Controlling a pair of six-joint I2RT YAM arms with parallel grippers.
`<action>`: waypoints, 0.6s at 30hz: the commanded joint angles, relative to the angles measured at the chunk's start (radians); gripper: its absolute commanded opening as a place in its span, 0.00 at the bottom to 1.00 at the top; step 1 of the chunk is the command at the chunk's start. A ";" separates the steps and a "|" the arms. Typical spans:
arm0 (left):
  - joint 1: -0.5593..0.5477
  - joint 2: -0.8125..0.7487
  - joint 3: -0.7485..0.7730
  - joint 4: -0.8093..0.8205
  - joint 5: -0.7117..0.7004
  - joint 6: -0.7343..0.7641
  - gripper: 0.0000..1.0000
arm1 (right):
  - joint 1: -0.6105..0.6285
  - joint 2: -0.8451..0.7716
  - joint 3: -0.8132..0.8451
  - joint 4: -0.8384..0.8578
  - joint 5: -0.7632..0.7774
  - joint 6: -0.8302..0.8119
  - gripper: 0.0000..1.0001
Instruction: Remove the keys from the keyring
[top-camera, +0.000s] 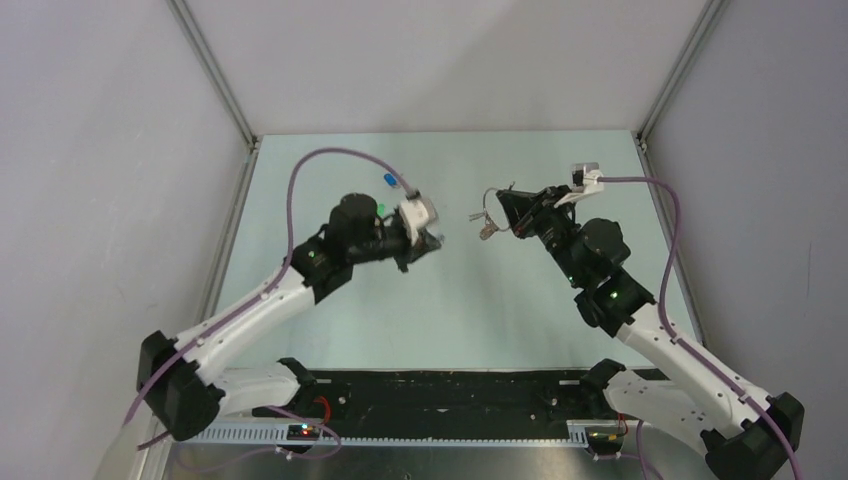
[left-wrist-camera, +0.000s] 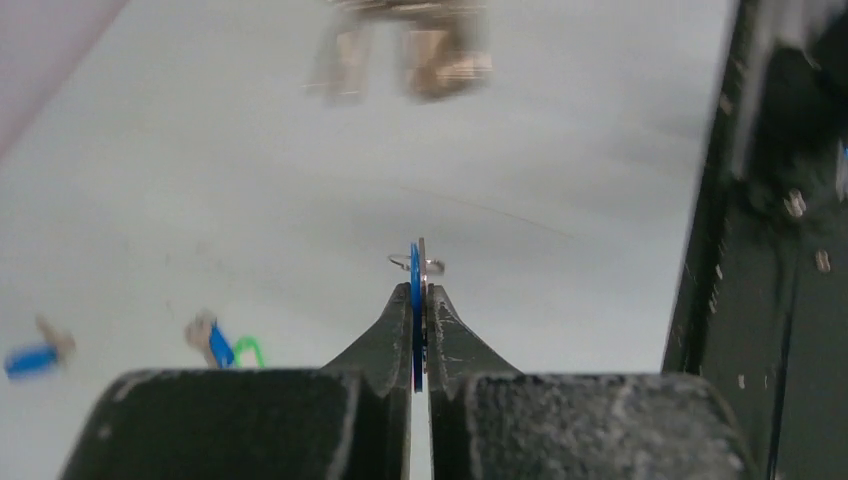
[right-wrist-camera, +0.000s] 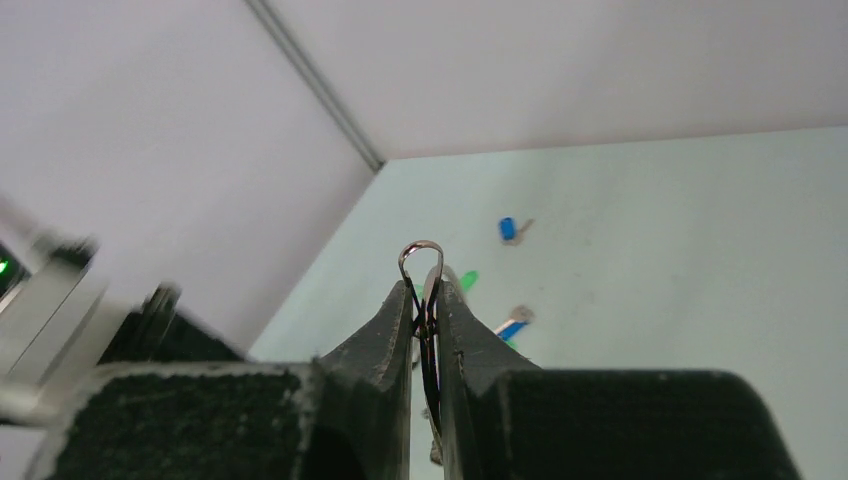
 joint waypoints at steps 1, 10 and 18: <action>0.170 0.118 0.019 0.134 -0.065 -0.528 0.03 | -0.015 -0.053 0.036 -0.068 0.147 -0.117 0.00; 0.376 0.503 0.132 0.210 -0.113 -0.694 0.00 | -0.043 -0.125 0.036 -0.146 0.191 -0.198 0.00; 0.442 0.672 0.164 0.329 -0.137 -0.768 0.00 | -0.069 -0.133 0.036 -0.198 0.220 -0.220 0.00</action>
